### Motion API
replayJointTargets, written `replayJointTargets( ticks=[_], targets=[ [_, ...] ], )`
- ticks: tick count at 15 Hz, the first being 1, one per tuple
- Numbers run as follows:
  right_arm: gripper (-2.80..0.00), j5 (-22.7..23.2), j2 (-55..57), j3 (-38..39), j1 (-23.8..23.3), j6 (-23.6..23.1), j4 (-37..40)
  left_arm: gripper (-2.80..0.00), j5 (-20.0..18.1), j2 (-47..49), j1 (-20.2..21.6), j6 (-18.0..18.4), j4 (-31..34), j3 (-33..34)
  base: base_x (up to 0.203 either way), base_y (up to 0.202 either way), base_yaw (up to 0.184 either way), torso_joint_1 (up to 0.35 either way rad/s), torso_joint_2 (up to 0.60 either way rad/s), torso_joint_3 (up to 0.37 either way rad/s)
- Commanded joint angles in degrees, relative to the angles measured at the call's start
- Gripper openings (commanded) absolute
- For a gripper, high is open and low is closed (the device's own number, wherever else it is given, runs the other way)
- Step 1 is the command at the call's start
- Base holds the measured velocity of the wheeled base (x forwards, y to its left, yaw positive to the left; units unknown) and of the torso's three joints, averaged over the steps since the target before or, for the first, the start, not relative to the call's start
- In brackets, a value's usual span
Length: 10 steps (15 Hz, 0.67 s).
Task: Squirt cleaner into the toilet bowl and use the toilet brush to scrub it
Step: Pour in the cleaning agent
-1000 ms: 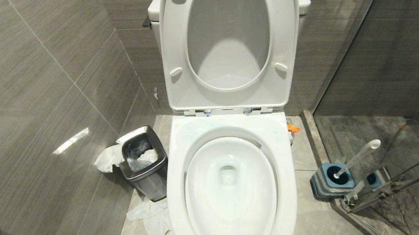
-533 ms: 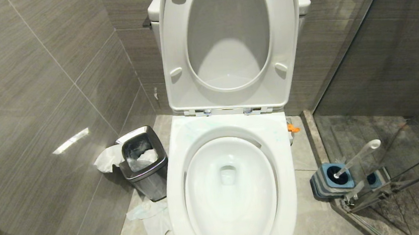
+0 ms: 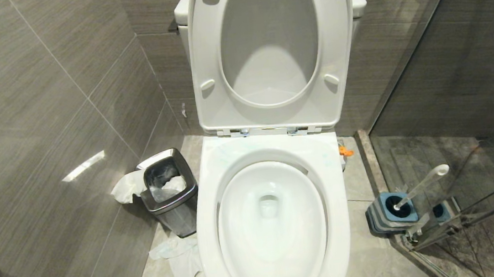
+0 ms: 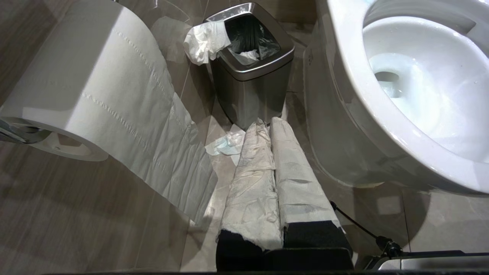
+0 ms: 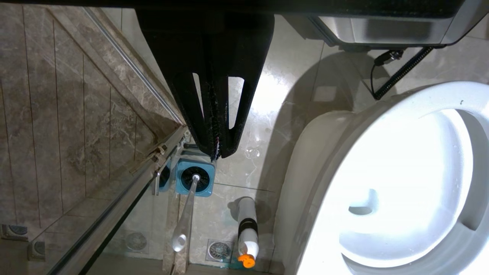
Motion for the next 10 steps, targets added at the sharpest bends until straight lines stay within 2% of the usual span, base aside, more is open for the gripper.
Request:
replayJointTargets(
  ticks=[1, 7, 10],
  targets=[
    [-2.80, 0.0, 1.7, -0.7, 0.0, 0.0, 0.1, -2.80, 0.0, 0.0, 0.0, 0.0, 0.0, 0.0, 0.000, 0.000, 0.000, 0.000, 0.00, 0.000],
    [-2.80, 0.0, 1.7, -1.0, 0.0, -0.1, 0.2, -2.80, -0.1, 0.0, 0.0, 0.4, 0.0, -0.1, 0.000, 0.000, 0.000, 0.000, 0.00, 0.000],
    [-2.80, 0.0, 2.1, -0.9, 0.0, -0.1, 0.3, -2.80, -0.1, 0.0, 0.0, 0.5, 0.0, -0.1, 0.000, 0.000, 0.000, 0.004, 0.00, -0.106]
  ],
)
